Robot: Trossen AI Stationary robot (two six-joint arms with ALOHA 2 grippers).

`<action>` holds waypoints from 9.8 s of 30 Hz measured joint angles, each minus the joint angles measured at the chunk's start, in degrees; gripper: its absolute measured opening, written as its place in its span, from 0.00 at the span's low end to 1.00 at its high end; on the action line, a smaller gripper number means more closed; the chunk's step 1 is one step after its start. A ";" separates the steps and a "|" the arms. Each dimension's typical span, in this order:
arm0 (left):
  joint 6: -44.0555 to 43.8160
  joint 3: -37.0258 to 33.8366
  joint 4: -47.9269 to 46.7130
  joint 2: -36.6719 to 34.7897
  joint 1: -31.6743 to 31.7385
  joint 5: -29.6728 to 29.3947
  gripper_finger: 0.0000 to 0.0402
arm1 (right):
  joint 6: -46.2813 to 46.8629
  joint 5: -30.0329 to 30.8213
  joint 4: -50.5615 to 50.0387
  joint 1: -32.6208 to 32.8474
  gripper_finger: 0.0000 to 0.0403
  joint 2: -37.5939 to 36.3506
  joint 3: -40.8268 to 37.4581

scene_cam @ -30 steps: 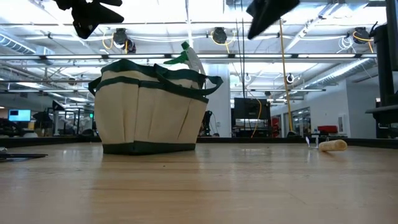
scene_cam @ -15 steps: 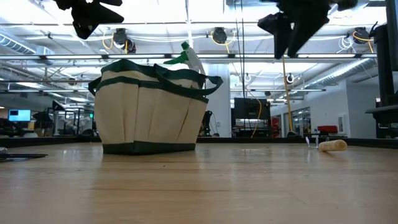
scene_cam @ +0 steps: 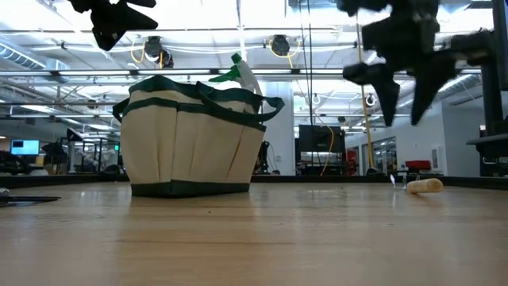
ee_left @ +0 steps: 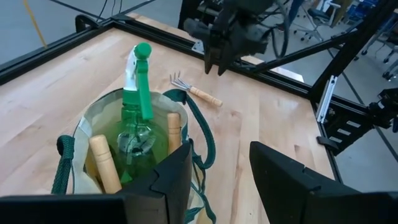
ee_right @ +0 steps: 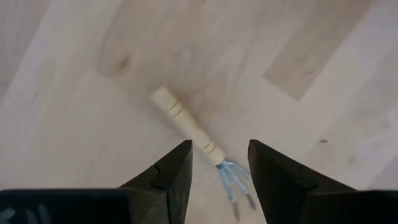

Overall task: Pick & Place Garden tools in Gardening bag
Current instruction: Put the hand rake into the gardening bag, then put the shear scissors into the gardening bag

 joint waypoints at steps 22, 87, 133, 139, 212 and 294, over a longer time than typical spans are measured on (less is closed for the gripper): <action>0.20 0.00 0.00 0.00 -0.02 4.36 0.41 | -12.17 -3.28 9.26 0.00 0.38 -0.02 -10.19; 1.68 0.00 0.02 -0.02 -0.02 4.31 0.41 | 18.02 -5.08 38.26 0.00 0.15 -1.35 -19.85; 4.21 0.00 -0.94 -0.02 -0.04 4.92 0.41 | 43.33 -9.38 115.80 -3.82 0.15 9.72 3.72; 5.27 0.00 -0.83 -0.02 -0.04 5.94 0.41 | 41.62 -9.32 114.96 -5.15 0.15 14.92 8.26; 3.78 0.00 -1.02 -0.02 -0.05 8.88 0.41 | 36.10 -4.83 110.68 -8.55 0.19 34.12 9.09; -52.95 3.87 1.43 1.93 -22.70 13.22 0.41 | 35.71 -16.39 97.84 -10.64 0.00 -30.13 -32.26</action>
